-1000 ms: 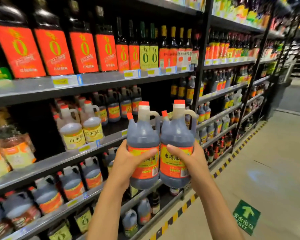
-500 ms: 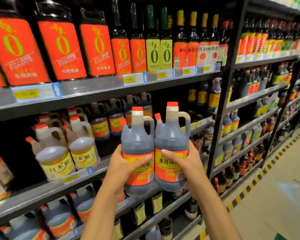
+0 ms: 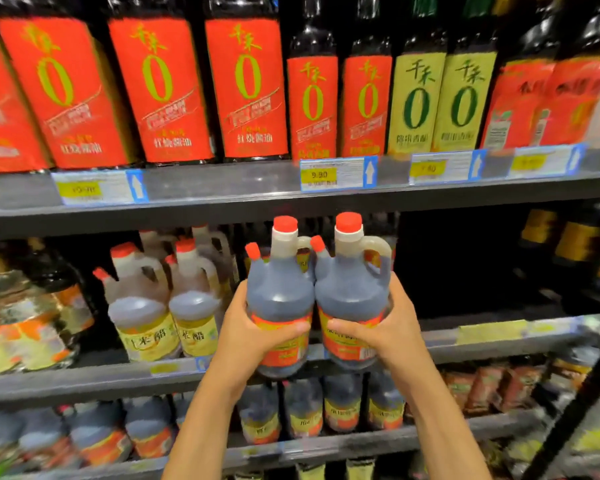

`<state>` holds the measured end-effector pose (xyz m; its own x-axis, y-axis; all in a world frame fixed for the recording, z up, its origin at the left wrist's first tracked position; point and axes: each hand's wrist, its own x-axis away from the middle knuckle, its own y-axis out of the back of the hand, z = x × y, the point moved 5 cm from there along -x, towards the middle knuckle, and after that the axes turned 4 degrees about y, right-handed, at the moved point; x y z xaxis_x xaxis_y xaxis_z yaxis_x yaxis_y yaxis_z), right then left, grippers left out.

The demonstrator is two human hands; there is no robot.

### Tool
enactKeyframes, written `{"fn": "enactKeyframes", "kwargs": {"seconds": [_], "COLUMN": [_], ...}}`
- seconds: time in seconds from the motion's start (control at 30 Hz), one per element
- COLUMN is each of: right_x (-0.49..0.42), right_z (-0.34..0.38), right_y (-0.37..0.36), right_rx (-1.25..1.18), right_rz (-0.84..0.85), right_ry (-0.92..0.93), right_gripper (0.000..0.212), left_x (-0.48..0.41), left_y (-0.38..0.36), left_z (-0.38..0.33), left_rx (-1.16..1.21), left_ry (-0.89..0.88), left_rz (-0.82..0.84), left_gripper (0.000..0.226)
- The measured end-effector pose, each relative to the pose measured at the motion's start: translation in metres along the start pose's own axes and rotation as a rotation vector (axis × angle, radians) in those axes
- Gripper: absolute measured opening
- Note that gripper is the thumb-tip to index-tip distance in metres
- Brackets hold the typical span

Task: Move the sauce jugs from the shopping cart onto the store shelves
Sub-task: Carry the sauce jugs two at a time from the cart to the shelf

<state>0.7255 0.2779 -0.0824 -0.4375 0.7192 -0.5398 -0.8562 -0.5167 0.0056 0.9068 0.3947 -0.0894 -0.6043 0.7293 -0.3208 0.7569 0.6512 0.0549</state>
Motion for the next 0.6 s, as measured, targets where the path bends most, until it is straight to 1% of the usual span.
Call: {"fn": "enactKeyframes", "kwargs": {"seconds": [0.13, 0.23, 0.33, 0.4, 0.47, 0.53, 0.6], "right_x": [-0.021, -0.03, -0.038, -0.043, -0.048, -0.053, -0.057], "right_z": [-0.016, -0.028, -0.045, -0.062, -0.079, -0.092, -0.1], "right_y": [-0.009, -0.012, -0.013, -0.013, -0.015, -0.02, -0.025], "right_rx": [-0.026, -0.024, -0.009, -0.017, -0.034, -0.049, -0.063], "right_rz": [0.065, 0.091, 0.115, 0.088, 0.063, 0.086, 0.091], "right_ry": [-0.004, -0.013, -0.052, -0.108, -0.168, -0.214, -0.229], "right_gripper": [0.082, 0.076, 0.076, 0.077, 0.074, 0.076, 0.085], "left_x": [-0.012, -0.021, -0.033, -0.042, -0.052, -0.059, -0.064], "left_y": [0.008, 0.01, 0.009, 0.008, 0.004, 0.002, 0.0], "left_z": [0.004, 0.012, 0.027, 0.041, 0.055, 0.065, 0.067], "left_rx": [-0.034, -0.045, -0.077, -0.068, -0.04, -0.025, -0.001], "left_ry": [-0.008, 0.017, 0.066, 0.118, 0.156, 0.156, 0.121], "left_rz": [-0.044, -0.039, -0.084, -0.117, -0.114, -0.125, -0.159], "left_gripper": [0.09, 0.091, 0.08, 0.072, 0.06, 0.05, 0.062]}}
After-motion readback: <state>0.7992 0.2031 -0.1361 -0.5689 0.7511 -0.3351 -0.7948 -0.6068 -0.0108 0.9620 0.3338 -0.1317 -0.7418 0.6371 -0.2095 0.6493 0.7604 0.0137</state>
